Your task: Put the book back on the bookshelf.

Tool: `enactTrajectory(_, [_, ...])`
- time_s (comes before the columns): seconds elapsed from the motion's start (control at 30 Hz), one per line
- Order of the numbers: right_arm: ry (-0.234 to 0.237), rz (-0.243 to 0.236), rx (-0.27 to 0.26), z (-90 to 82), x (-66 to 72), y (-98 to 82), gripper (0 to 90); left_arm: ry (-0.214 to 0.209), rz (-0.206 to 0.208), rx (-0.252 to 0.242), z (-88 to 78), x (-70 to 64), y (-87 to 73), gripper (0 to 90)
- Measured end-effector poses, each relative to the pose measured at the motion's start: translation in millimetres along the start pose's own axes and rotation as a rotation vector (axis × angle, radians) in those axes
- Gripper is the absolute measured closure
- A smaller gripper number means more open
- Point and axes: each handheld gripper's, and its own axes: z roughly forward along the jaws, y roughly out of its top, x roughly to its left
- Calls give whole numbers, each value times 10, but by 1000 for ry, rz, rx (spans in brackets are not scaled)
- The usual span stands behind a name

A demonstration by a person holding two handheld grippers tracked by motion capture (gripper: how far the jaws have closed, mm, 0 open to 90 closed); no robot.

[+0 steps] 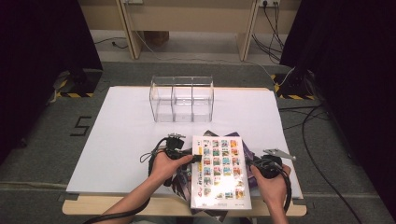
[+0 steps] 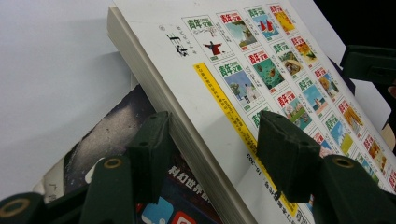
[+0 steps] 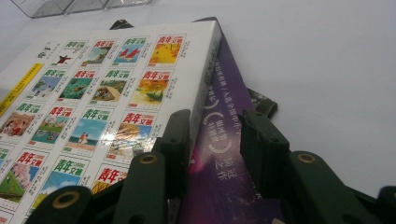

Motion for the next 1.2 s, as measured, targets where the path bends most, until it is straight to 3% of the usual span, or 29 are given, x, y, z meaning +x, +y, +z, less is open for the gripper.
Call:
enactTrajectory(0.17, [12,10,-27,-3,5,-14,665,-12,-8,-4,-18,-3,-26,437])
enactTrajectory(0.2, [-7,-18,-16,-19,11,7,684,-13,-6,-1,-21,-4,-32,437])
enactTrajectory(0.27, [18,-5,-1,3,15,11,683,-10,-5,-1,-18,-9,-38,437])
enactTrajectory(0.43, [10,-12,2,28,32,8,705,-9,-12,0,-16,-5,-36,444])
enactTrajectory(0.6, [45,38,3,36,-13,-1,699,-3,-34,-6,-8,-10,-24,449])
enactTrajectory(0.77, [12,2,19,60,-8,7,704,16,-20,-8,-21,-29,-33,485])
enactTrajectory(0.8, [8,3,43,90,-12,-16,716,26,-33,-23,-27,-36,-40,504])
enactTrajectory(0.93, [7,15,25,93,-10,-49,730,17,-81,-50,-58,-32,-27,565])
enactTrajectory(1.03, [4,11,24,95,-7,-50,733,0,-86,-75,-86,-49,-15,583])
enactTrajectory(1.07, [-1,9,24,96,-2,-52,741,-39,-135,-98,-106,-42,-2,584])
enactTrajectory(1.1, [-5,7,21,98,2,-53,744,-53,-163,-104,-107,-36,5,584])
enactTrajectory(1.2, [-13,6,16,100,12,-61,755,-64,-197,-115,-87,-23,2,580])
